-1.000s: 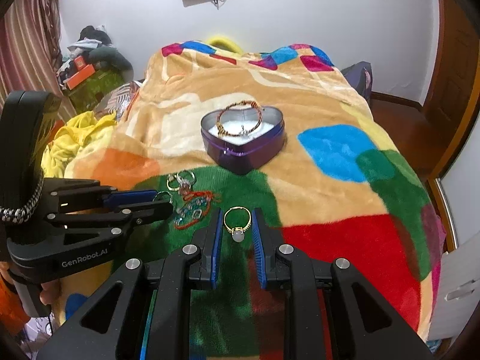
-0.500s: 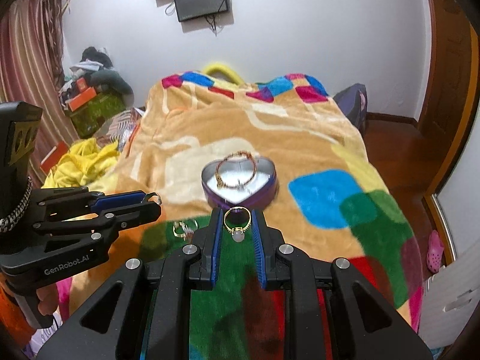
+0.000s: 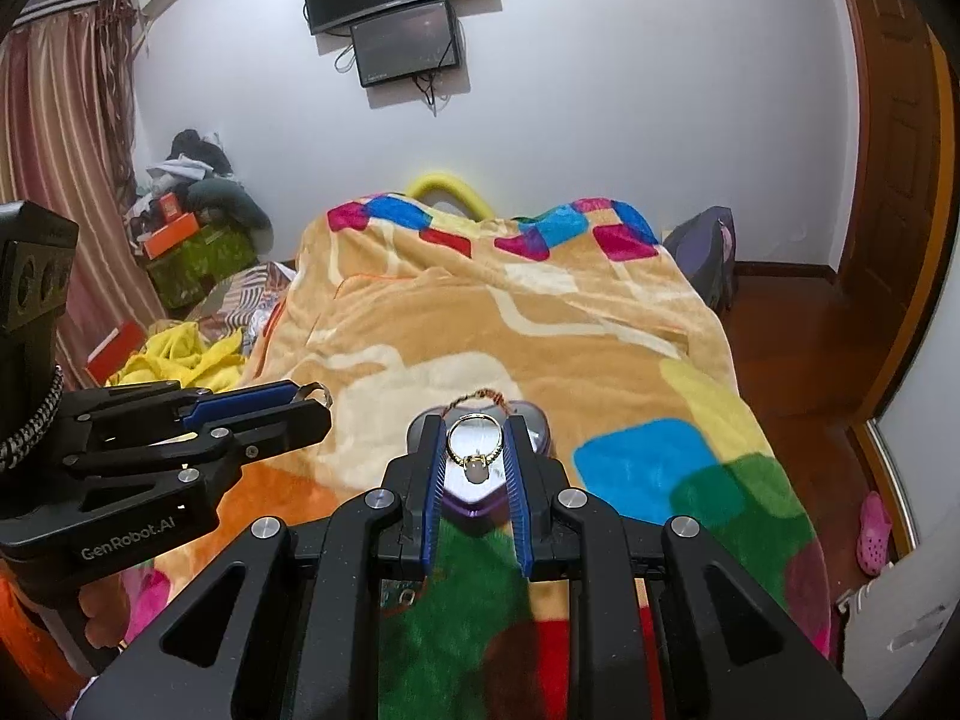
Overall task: Organize jewelry
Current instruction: 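Carry the gold ring with the right tool over the heart tin and lower it, then open the right tool to release the ring into the tin and withdraw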
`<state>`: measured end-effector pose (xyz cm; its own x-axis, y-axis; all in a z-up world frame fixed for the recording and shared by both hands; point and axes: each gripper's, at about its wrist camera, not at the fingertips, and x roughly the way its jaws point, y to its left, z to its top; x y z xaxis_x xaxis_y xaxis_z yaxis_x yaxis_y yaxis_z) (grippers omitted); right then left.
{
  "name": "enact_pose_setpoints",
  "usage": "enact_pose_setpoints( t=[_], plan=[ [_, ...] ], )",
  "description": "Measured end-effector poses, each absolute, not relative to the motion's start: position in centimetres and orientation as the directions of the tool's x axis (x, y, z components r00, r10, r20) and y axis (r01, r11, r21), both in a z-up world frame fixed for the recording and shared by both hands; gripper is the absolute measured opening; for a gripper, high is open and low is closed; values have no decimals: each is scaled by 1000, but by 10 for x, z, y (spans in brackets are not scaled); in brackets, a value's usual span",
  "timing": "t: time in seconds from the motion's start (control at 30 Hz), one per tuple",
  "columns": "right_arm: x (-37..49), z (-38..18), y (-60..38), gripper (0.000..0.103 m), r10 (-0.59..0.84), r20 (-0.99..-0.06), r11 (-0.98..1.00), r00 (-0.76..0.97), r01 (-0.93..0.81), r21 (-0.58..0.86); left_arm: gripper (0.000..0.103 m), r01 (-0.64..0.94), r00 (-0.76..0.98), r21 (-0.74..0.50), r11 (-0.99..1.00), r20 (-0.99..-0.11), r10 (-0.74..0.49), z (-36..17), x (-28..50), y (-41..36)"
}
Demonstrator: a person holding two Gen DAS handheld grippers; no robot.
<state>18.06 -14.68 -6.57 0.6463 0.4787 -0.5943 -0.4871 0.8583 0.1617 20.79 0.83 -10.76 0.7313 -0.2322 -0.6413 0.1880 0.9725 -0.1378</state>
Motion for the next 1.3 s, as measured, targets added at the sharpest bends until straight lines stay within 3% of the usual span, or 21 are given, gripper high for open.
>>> enact_pose_setpoints(
  t=[0.3,0.83,1.3],
  plan=[
    [204,-71,-143,17,489,-597,856,636,-483,186,20,180,721,-146,973,-653,-232,-119,231,11],
    [250,-116,-133,17,467,-722,853,511,-475,216,20,189,616,-187,964,-742,-265,-170,274,8],
    [268,-127,-134,18,471,-768,844,433,-474,250,20,197,572,-171,965,-780,-255,-184,288,2]
  ],
)
